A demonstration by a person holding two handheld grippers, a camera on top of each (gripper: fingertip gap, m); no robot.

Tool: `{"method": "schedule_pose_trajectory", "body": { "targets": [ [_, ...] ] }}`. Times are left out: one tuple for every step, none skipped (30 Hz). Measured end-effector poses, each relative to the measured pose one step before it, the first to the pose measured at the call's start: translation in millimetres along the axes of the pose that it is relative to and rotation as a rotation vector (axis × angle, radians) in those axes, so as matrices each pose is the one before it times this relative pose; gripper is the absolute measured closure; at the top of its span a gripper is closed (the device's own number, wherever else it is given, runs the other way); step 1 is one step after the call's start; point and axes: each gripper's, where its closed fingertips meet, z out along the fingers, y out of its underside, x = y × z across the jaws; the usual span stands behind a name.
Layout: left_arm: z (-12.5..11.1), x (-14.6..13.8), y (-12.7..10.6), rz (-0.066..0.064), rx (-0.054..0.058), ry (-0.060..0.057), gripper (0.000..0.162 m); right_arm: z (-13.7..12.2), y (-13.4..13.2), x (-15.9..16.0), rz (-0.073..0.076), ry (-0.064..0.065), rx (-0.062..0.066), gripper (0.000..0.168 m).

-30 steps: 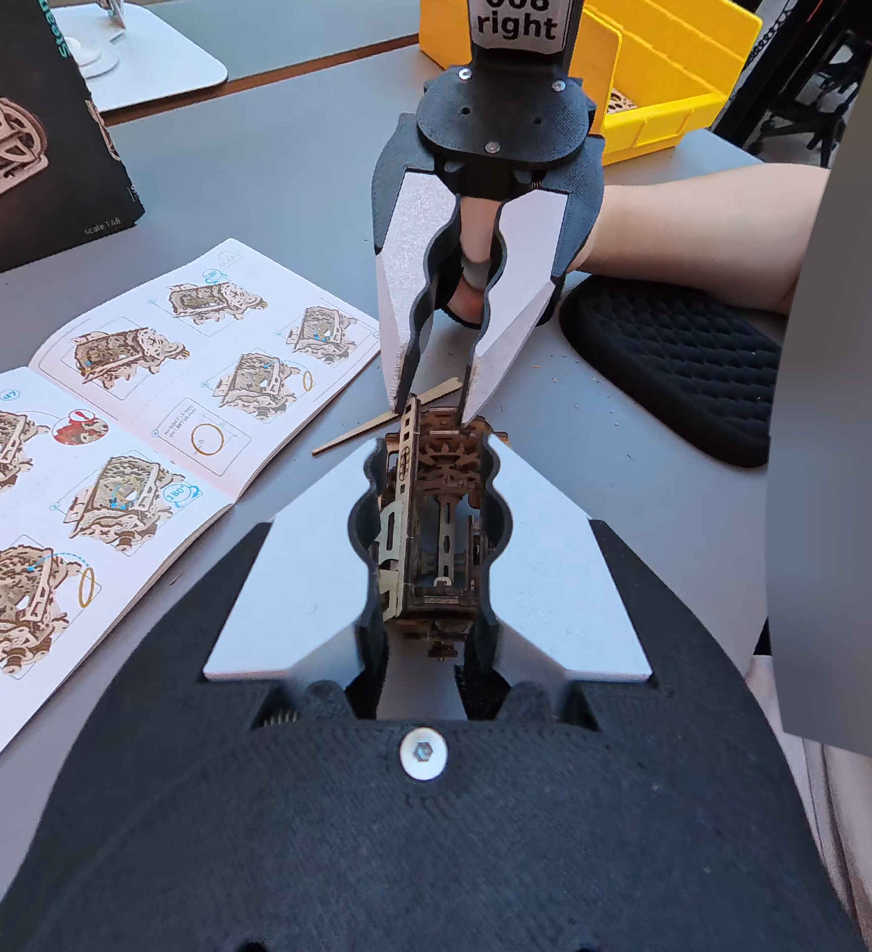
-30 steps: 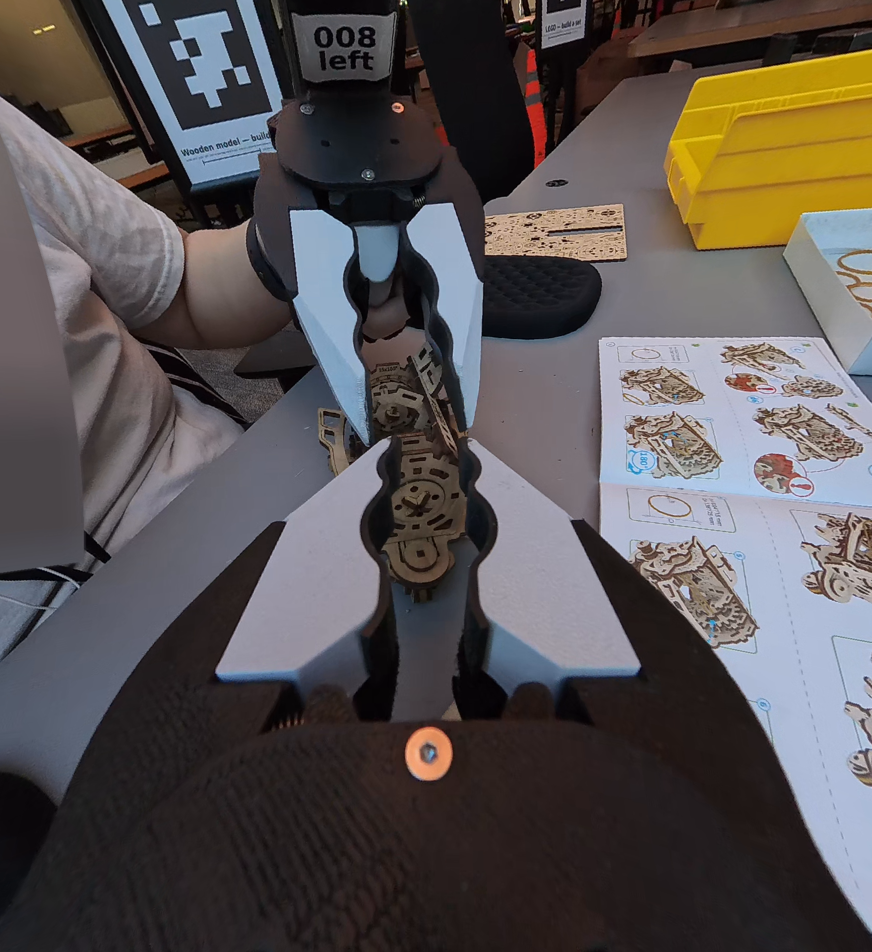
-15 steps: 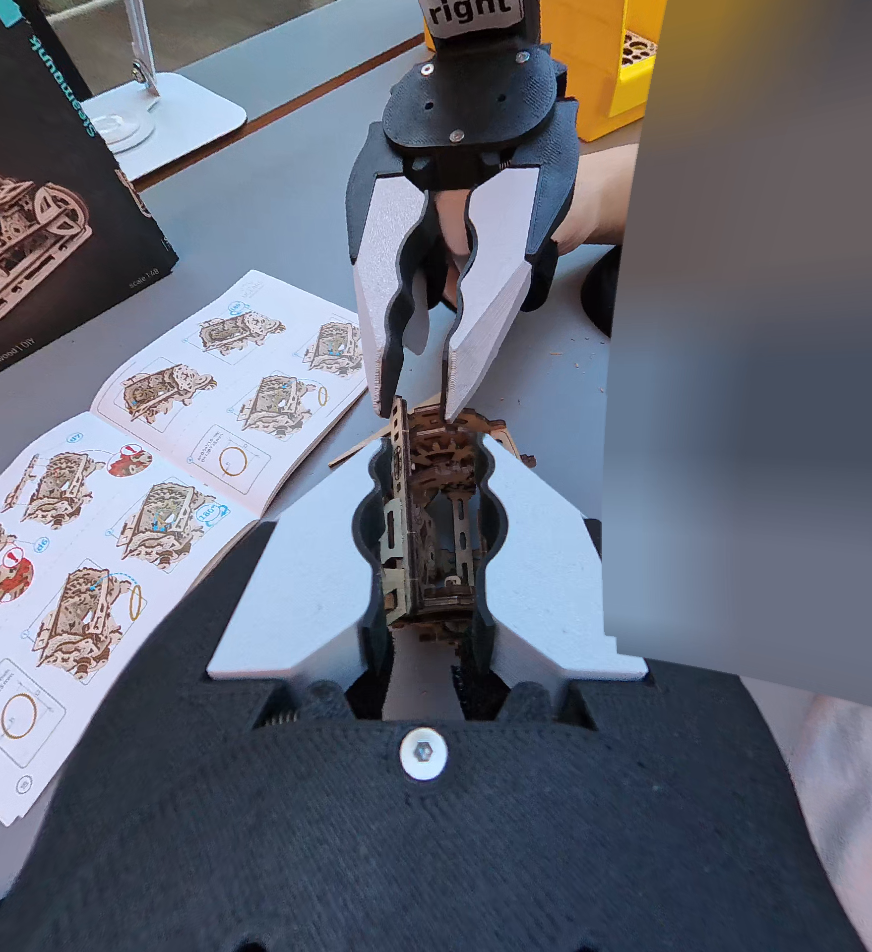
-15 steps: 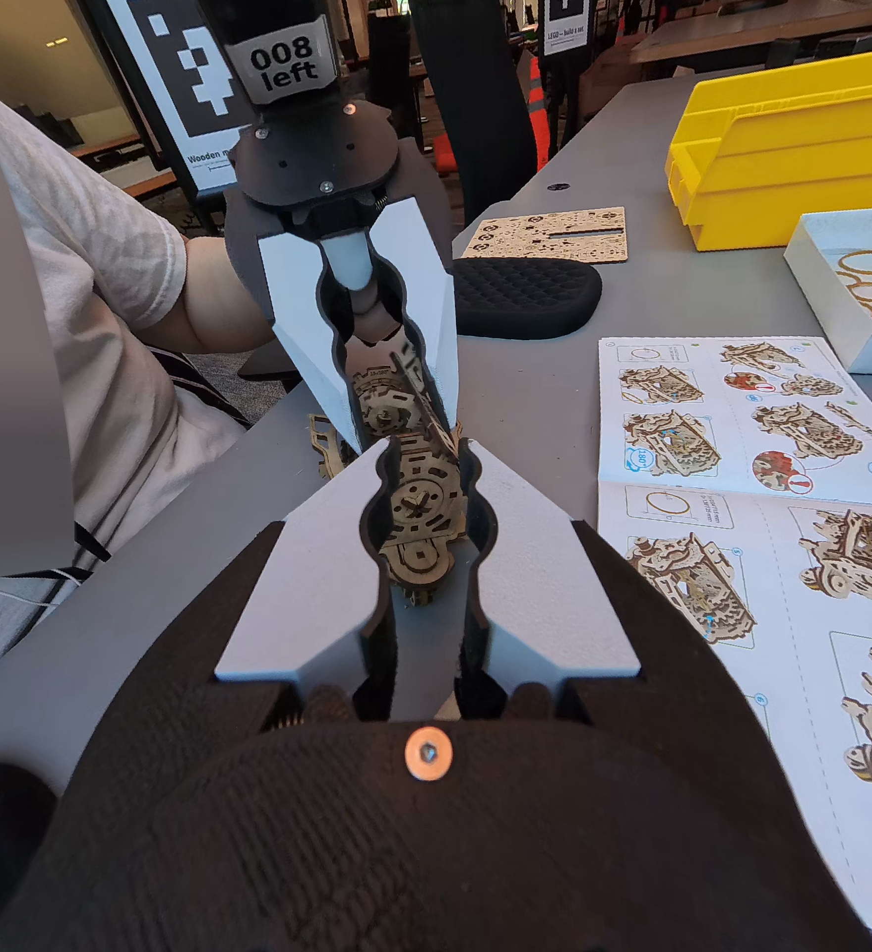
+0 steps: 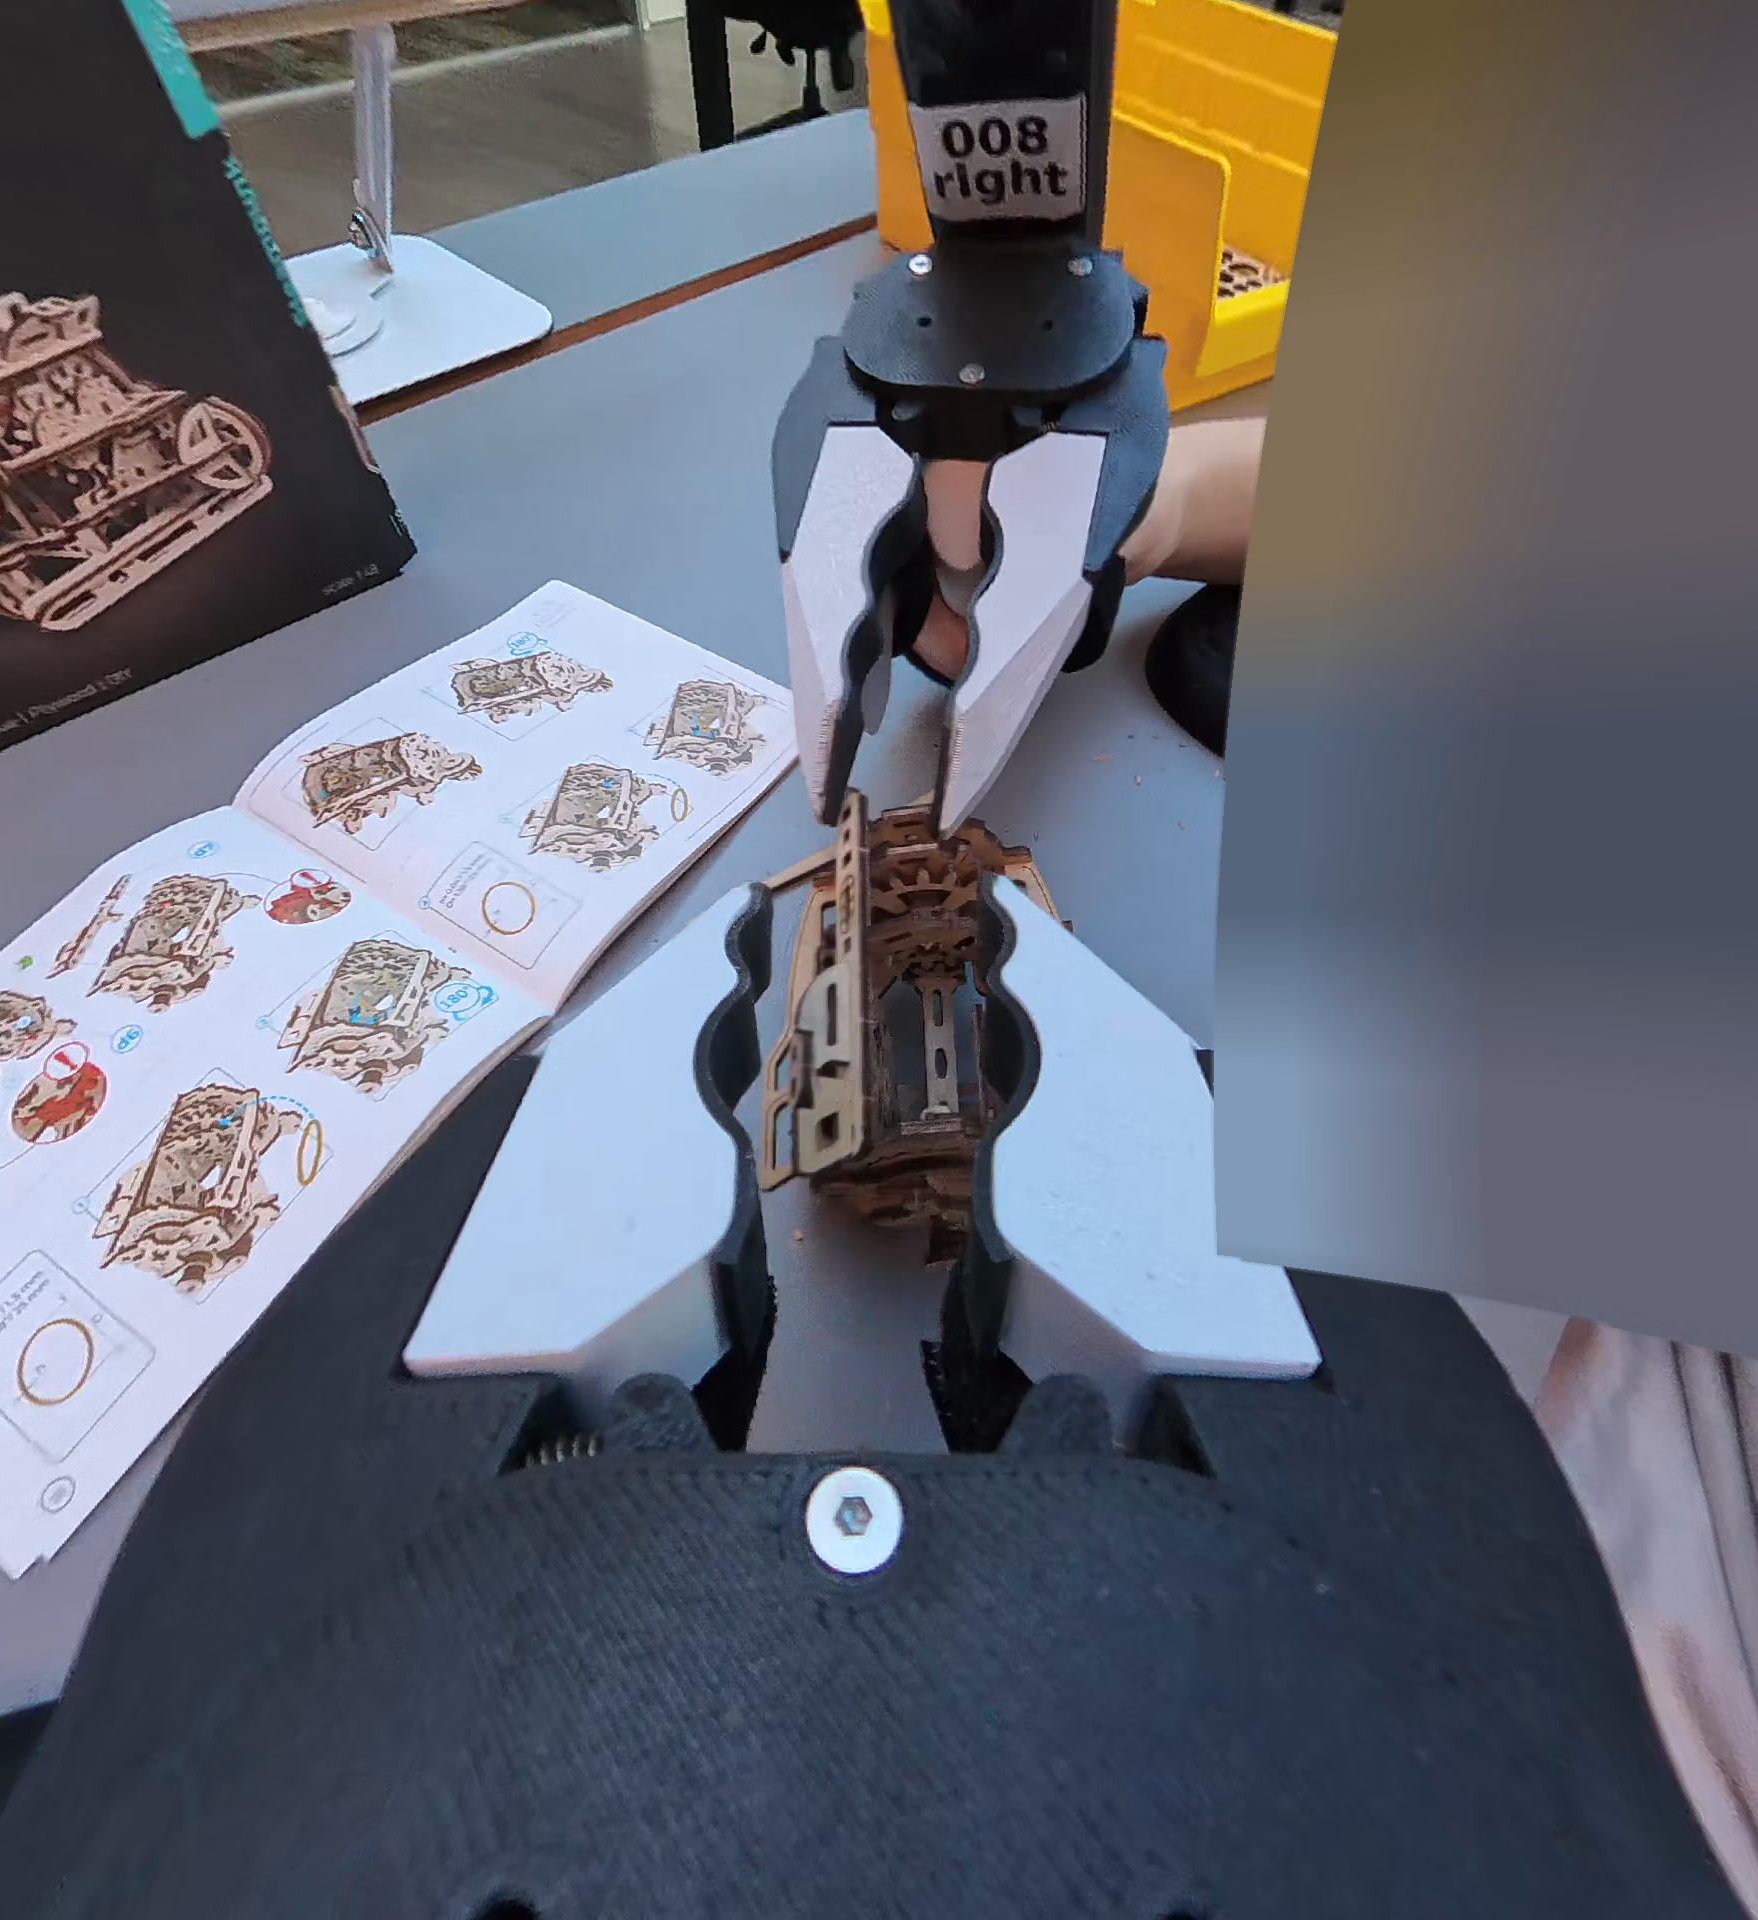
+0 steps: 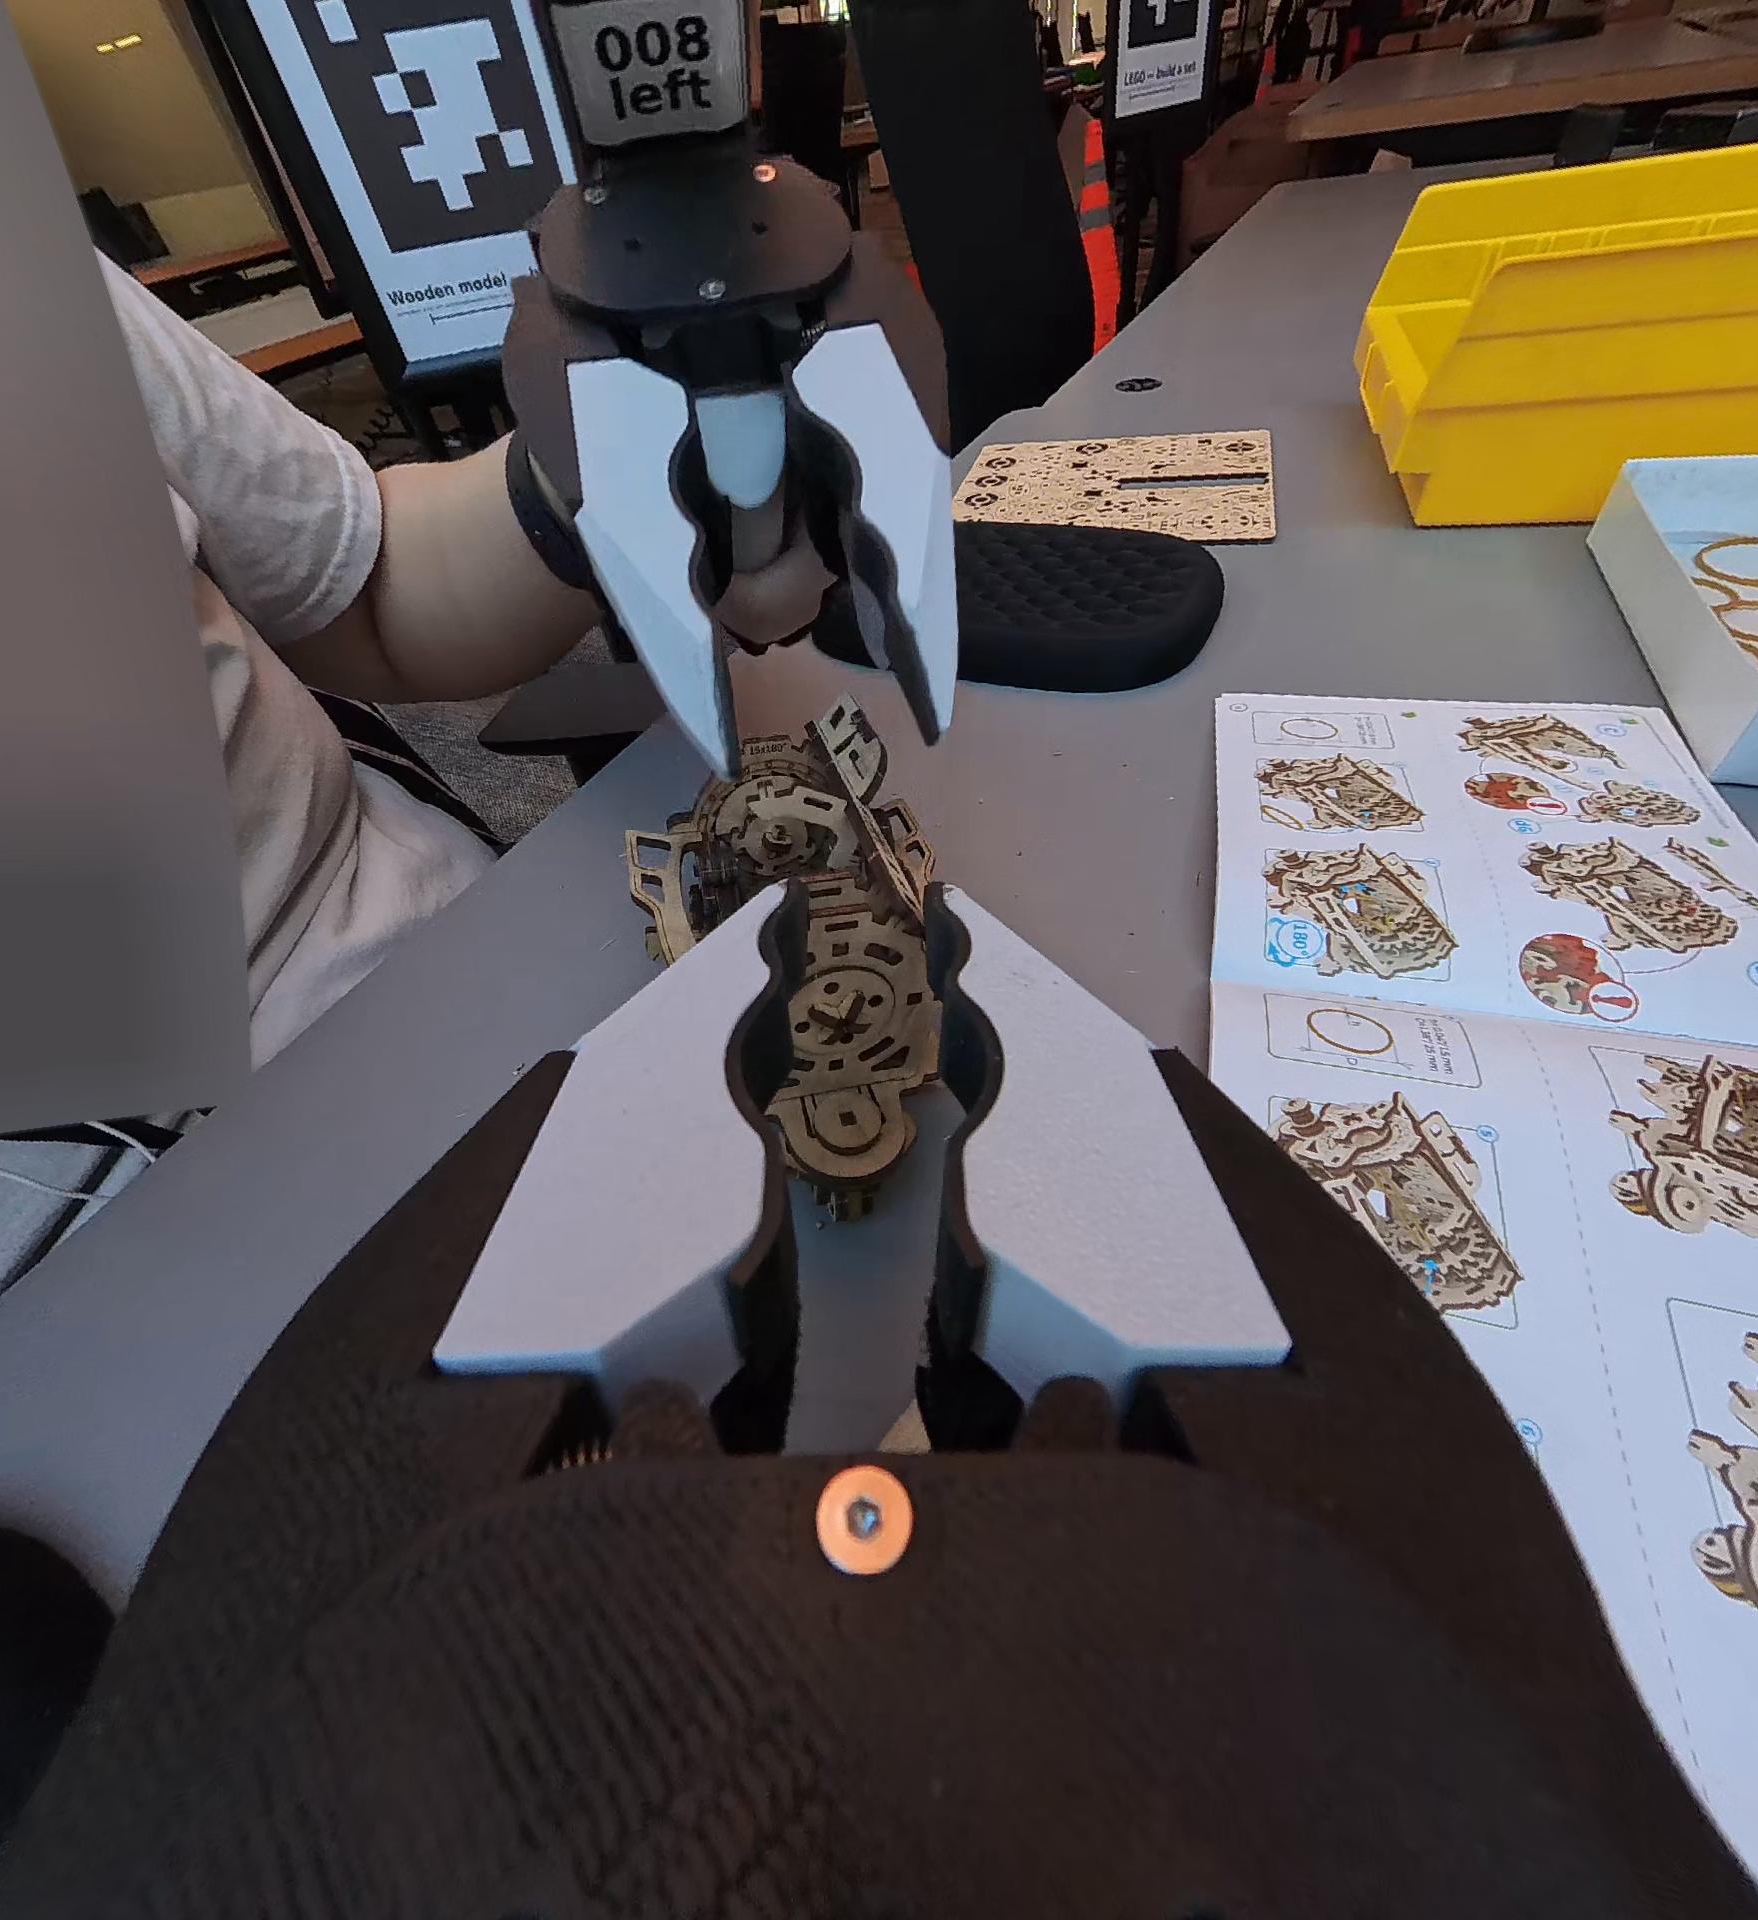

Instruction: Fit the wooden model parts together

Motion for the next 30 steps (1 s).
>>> {"method": "schedule_pose_trajectory", "body": {
  "targets": [
    [-5.84,-3.71,-1.48,-0.0294,0.0081,0.0085,0.124,-0.05,-0.09,-0.04,-0.0021,0.0011,-0.0005,0.147],
    [-5.11,-3.1,-0.36,-0.037,0.0016,0.0181,0.124,-0.03,0.02,-0.14,-0.0026,0.0,-0.0006,0.147],
    [-4.17,-2.74,0.36,-0.0422,-0.003,0.0244,0.124,0.06,-0.03,-0.2,-0.0034,0.0001,-0.0003,0.147],
    [-3.02,-3.05,0.76,-0.0443,-0.0036,0.0246,0.125,0.06,-0.13,-0.03,-0.0023,0.0012,-0.0004,0.147],
    [-1.76,-3.12,0.31,-0.0436,-0.0005,0.0223,0.126,0.06,0.03,-0.02,-0.0015,0.0009,-0.001,0.147],
    [-0.53,-2.38,-0.31,-0.0412,0.0038,0.0234,0.126,0.07,0.0,-0.13,-0.0011,0.0003,-0.0008,0.147],
    [0.75,-0.56,0.73,-0.0374,-0.0034,0.0286,0.128,0.05,0.04,0.05,-0.0009,0.0008,-0.0003,0.147],
    [1.89,0.51,2.19,-0.0274,-0.0154,0.0262,0.13,0.03,-0.06,0.03,-0.0002,0.001,-0.0003,0.147],
    [2.76,-1.27,3.54,-0.0159,-0.0241,0.0063,0.13,-0.03,0.02,-0.18,-0.0009,0.0005,-0.0006,0.147],
    [2.75,-3.23,4.9,-0.0036,-0.0324,-0.0127,0.13,0.0,-0.04,0.08,-0.0018,0.0013,-0.0004,0.147],
    [2.06,-3.48,4.29,0.0045,-0.0294,-0.0177,0.131,-0.05,-0.06,0.1,-0.0007,0.0011,-0.0001,0.147],
    [1.16,-2.05,2.63,0.0006,-0.0177,-0.0083,0.131,0.05,0.05,-0.07,-0.0002,0.0003,-0.0004,0.147],
    [0.2,-0.84,0.56,-0.012,-0.0059,0.0028,0.132,-0.04,0.05,-0.06,-0.001,-0.0002,-0.0002,0.147],
    [-0.45,0.44,-0.35,-0.0203,-0.0008,0.0147,0.132,0.04,-0.09,0.05,-0.002,0.0003,-0.0001,0.147],
    [-0.55,1.03,0.29,-0.0198,-0.0046,0.0199,0.134,0.06,0.05,0.17,-0.0013,0.0007,-0.0005,0.147],
    [-0.6,-0.4,0.68,-0.0166,-0.0078,0.0098,0.136,0.04,-0.05,0.12,-0.001,0.0006,-0.0005,0.148],
    [-0.3,-0.96,1.25,-0.0114,-0.0095,0.0039,0.136,0.0,0.01,0.16,-0.0008,0.0007,-0.0001,0.148],
    [0.13,0.23,1.79,-0.0085,-0.0111,0.0089,0.137,-0.01,0.03,0.09,-0.0002,0.0006,-0.0002,0.148],
    [0.41,1.32,1.76,-0.0083,-0.0106,0.0143,0.14,-0.08,-0.02,0.01,-0.0003,0.0007,-0.0004,0.148],
    [0.63,1.38,1.56,-0.0102,-0.0099,0.0149,0.141,-0.01,-0.01,-0.04,-0.0013,0.0007,-0.0005,0.148],
    [0.7,1.17,0.68,-0.0111,-0.006,0.0133,0.141,0.1,-0.06,0.14,-0.0015,0.002,-0.0004,0.148],
    [0.31,1.18,-0.38,-0.0102,-0.0002,0.0144,0.144,-0.04,0.02,-0.02,-0.002,0.0012,-0.0007,0.148],
    [-0.07,2.1,-0.7,-0.0091,0.0011,0.0201,0.151,0.02,-0.08,0.16,-0.0021,0.0017,-0.0001,0.148],
    [-0.4,2.15,-1.14,-0.0094,0.0018,0.0188,0.157,-0.01,0.0,-0.02,-0.0004,0.0003,0.0001,0.148],
    [-0.56,0.8,-1.15,-0.0072,0.0029,0.0065,0.158,-0.04,0.11,0.22,0.0008,0.0003,-0.0001,0.148],
    [-0.43,-0.35,-0.4,0.002,-0.0003,-0.0054,0.158,0.03,-0.04,-0.01,0.0008,-0.0004,0.0002,0.148],
    [-0.1,-1.11,0.72,0.0055,-0.0059,-0.0125,0.158,0.13,-0.14,-0.19,-0.0005,0.0001,0.0002,0.148],
    [0.14,-0.39,1.13,0.0021,-0.0089,-0.0078,0.158,0.21,-0.14,0.07,-0.0025,0.0021,-0.0007,0.149],
    [0.5,0.61,1.29,-0.0009,-0.0104,-0.001,0.158,0.16,0.07,-0.39,-0.0036,-0.0001,-0.0022,0.148],
    [0.29,0.31,1.12,-0.0026,-0.0088,-0.0012,0.158,0.2,0.0,-0.24,-0.0035,0.0009,-0.0017,0.148]
  ]
}}
